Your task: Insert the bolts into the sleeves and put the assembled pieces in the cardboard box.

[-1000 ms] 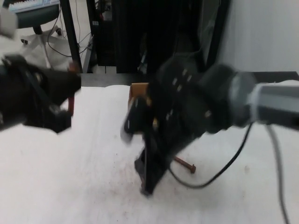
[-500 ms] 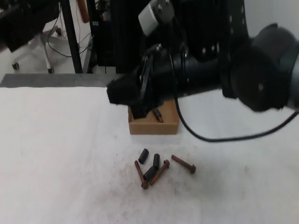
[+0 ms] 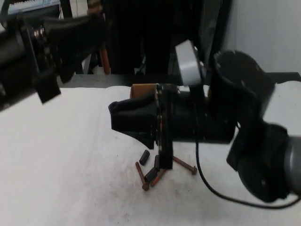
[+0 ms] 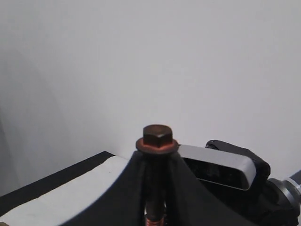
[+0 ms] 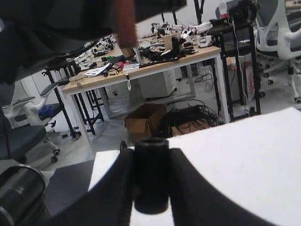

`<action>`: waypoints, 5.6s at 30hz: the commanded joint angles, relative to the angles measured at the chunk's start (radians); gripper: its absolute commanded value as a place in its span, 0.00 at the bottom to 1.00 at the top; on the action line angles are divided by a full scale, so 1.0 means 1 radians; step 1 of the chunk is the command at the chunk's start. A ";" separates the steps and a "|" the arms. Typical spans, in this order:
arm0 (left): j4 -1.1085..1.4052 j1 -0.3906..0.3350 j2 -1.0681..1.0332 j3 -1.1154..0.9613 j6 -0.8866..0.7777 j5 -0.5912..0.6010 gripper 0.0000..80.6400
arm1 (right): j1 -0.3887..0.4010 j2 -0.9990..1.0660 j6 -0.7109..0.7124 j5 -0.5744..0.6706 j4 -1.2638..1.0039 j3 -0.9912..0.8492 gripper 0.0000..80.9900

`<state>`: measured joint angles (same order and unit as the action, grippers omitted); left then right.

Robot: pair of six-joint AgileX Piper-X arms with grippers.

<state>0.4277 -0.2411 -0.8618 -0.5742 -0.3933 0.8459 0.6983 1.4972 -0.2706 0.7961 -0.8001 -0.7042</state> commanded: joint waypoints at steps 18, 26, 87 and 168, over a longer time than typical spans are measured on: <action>0.078 0.003 -0.025 0.047 -0.037 0.119 0.00 | 0.001 -0.013 -0.096 -0.007 -0.190 0.031 0.01; 0.095 0.003 -0.025 0.047 -0.059 0.105 0.00 | 0.008 -0.013 -0.096 -0.013 -0.177 0.031 0.01; 0.049 0.003 -0.087 0.048 0.000 0.152 0.08 | 0.011 -0.013 -0.142 -0.083 -0.231 0.019 0.01; 0.156 0.189 0.055 0.190 -0.113 0.204 0.00 | -0.281 0.648 0.526 -0.741 1.125 -0.900 0.01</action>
<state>0.5751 -0.0523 -0.8109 -0.3829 -0.4978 1.0363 0.4192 2.1537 0.2445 0.0594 0.3313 -1.5916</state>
